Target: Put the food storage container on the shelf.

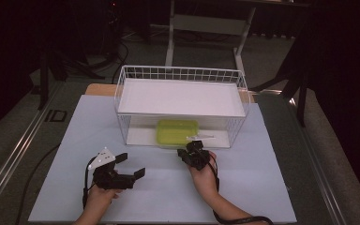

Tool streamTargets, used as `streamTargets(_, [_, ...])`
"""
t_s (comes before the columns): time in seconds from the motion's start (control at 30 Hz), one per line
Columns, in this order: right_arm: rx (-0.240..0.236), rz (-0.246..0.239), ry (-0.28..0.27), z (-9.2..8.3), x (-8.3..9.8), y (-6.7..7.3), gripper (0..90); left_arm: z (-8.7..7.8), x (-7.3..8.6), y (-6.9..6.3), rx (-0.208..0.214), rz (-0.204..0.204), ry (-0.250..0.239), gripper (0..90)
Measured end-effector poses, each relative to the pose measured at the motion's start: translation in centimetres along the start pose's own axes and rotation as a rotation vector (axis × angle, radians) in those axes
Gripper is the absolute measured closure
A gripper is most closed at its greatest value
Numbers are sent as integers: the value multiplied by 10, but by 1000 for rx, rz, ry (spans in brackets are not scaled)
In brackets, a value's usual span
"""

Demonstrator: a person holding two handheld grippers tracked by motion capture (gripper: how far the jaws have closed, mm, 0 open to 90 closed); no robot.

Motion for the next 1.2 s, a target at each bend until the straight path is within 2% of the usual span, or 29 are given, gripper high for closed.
streamTargets(0.1, [14,1,0,7,-3,0,900,-1,-1,-2,-24,37,-10,24])
streamTargets(0.43, [47,21,5,25,-13,-9,900,1,1,-2,-7,25,-10,24])
streamTargets(0.77, [59,24,-13,39,-29,-10,900,2,2,-2,-14,45,3,24])
streamTargets(1.0, [58,50,-16,45,-39,-14,900,1,2,-1,-12,37,-2,25])
streamTargets(1.03, [79,61,-9,46,-40,-15,900,0,2,-1,-11,35,-7,24])
streamTargets(1.07, [76,68,-7,46,-41,-14,900,0,2,-1,-11,33,-9,24])
streamTargets(1.1, [81,46,-24,49,-43,-17,900,0,2,-1,-12,33,-6,24])
streamTargets(1.2, [79,52,-24,50,-44,-17,900,0,2,-1,-13,34,-7,25])
Point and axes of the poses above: each handheld gripper's, and its own axes: z roughly forward along the jaws, x roughly out of its underside, y roughly to its left, the point moved 3 cm from there along z, roughly forward along the jaws, and after that the axes turned 8 degrees about x, right-handed, at the moved point
